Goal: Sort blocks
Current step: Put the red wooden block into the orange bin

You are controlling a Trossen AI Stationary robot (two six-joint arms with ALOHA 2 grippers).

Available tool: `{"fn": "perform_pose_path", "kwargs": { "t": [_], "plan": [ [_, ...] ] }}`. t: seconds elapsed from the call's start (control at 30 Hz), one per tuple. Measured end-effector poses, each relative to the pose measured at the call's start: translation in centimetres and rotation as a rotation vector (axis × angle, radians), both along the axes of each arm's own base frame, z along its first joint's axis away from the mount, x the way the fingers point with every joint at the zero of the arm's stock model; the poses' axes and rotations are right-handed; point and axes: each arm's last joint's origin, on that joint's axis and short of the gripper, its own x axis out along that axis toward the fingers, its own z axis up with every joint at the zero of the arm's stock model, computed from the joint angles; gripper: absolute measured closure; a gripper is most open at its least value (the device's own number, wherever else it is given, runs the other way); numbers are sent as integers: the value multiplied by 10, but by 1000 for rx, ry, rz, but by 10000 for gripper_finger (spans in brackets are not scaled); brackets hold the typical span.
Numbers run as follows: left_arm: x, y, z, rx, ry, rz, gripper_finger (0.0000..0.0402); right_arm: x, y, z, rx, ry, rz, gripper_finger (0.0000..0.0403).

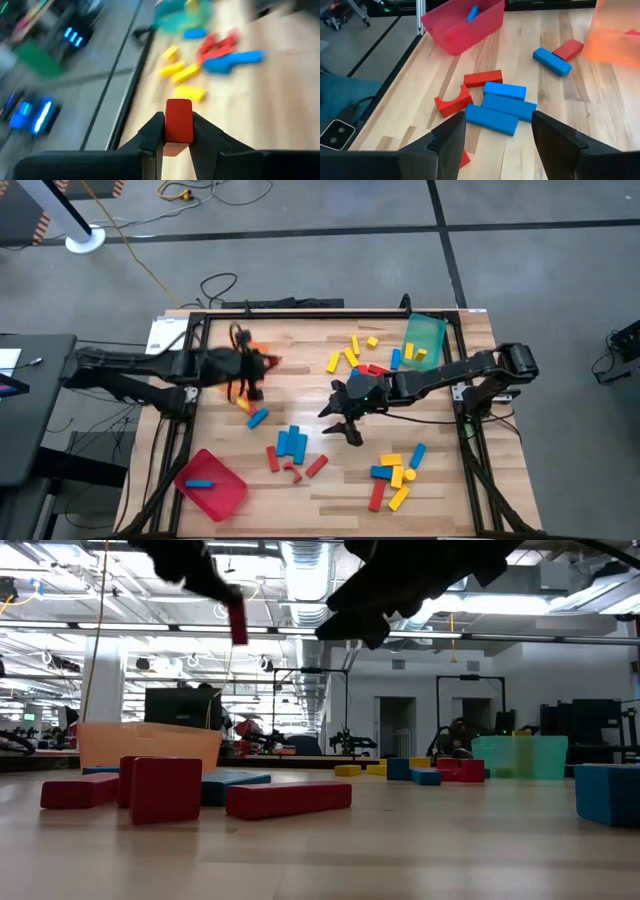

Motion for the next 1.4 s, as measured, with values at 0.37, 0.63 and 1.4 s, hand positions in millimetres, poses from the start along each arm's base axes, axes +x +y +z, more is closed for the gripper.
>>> {"fn": "perform_pose_path", "kwargs": {
  "t": [0.37,0.63,1.4],
  "plan": [
    [-33,76,-62,-199,-4,328,340,-6,11,-9,0,33,33,165],
    [-56,98,-102,-300,-36,470,340,-6,16,-9,1,34,46,165],
    [-75,100,-144,-345,-76,566,340,-5,12,-9,1,28,37,165]
  ]
}}
